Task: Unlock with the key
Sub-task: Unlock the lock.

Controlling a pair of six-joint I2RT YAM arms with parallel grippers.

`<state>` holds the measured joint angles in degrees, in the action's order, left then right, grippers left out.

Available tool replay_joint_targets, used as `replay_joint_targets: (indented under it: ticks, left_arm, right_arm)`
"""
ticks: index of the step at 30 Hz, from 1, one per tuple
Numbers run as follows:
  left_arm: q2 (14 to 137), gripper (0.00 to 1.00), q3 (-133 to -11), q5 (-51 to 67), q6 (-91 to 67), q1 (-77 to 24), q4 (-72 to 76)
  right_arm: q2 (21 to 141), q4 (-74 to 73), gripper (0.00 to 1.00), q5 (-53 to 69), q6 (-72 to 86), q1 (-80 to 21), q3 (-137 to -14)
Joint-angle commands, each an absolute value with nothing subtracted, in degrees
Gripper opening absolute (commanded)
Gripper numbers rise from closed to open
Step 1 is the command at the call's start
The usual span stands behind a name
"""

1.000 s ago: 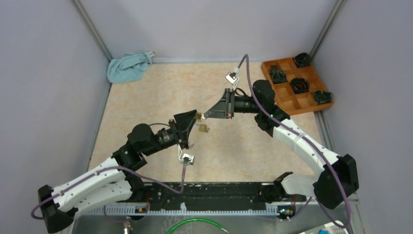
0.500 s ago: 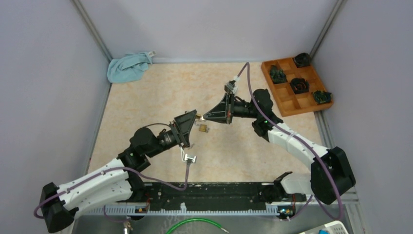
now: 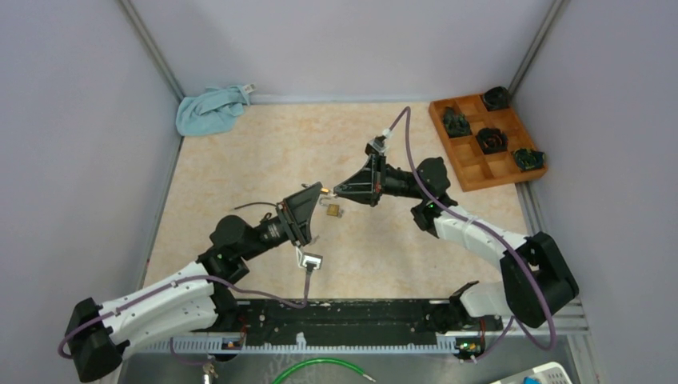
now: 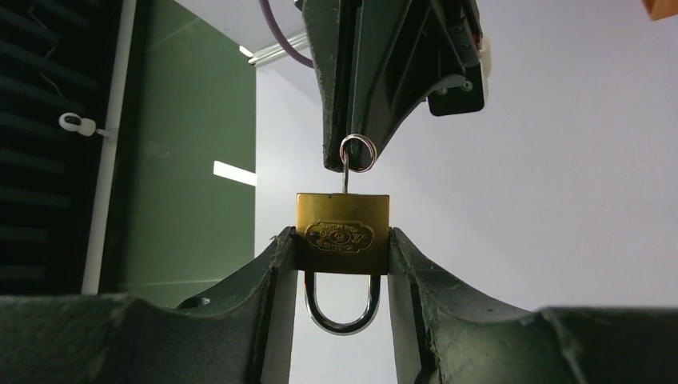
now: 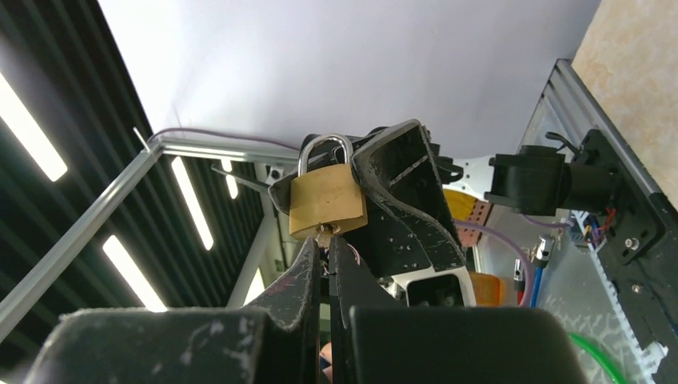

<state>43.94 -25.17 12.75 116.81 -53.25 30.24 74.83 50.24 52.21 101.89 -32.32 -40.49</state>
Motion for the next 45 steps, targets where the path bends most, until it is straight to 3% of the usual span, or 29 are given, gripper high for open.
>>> replay_joint_targets:
  ticks: [1,4,6,10,16,27,35,45]
  left_arm:
    - [45.1,0.0,-24.4,20.8,125.7,-54.3,36.4]
    - [45.1,0.0,-25.0,20.1,123.1,-54.3,36.5]
    - [44.4,0.0,-26.3,18.1,119.5,-54.3,33.9]
    - [43.3,0.0,-29.1,14.1,111.9,-54.3,28.9]
    - [41.7,0.0,-31.4,13.9,105.5,-54.3,21.7]
    - [44.5,0.0,-45.7,10.5,76.2,-54.6,3.7]
    - [44.7,0.0,-47.7,12.5,72.5,-54.6,-2.0]
    - [43.6,0.0,-46.4,11.9,76.0,-54.5,0.2]
  right_arm:
    - [75.9,55.5,0.0,49.4,105.8,-34.3,-42.4]
    - [75.8,55.1,0.0,50.0,103.7,-34.3,-42.8]
    - [74.3,51.0,0.15,50.3,98.4,-33.5,-43.5]
    - [67.7,29.9,0.37,46.5,79.4,-30.9,-47.4]
    - [64.9,21.7,0.58,44.8,67.5,-29.4,-52.2]
    - [56.6,5.9,0.63,30.8,27.9,-36.8,-57.1]
    - [54.7,16.2,0.68,29.3,25.7,-40.3,-53.8]
    - [59.7,9.6,0.65,24.2,19.6,-46.4,-58.8]
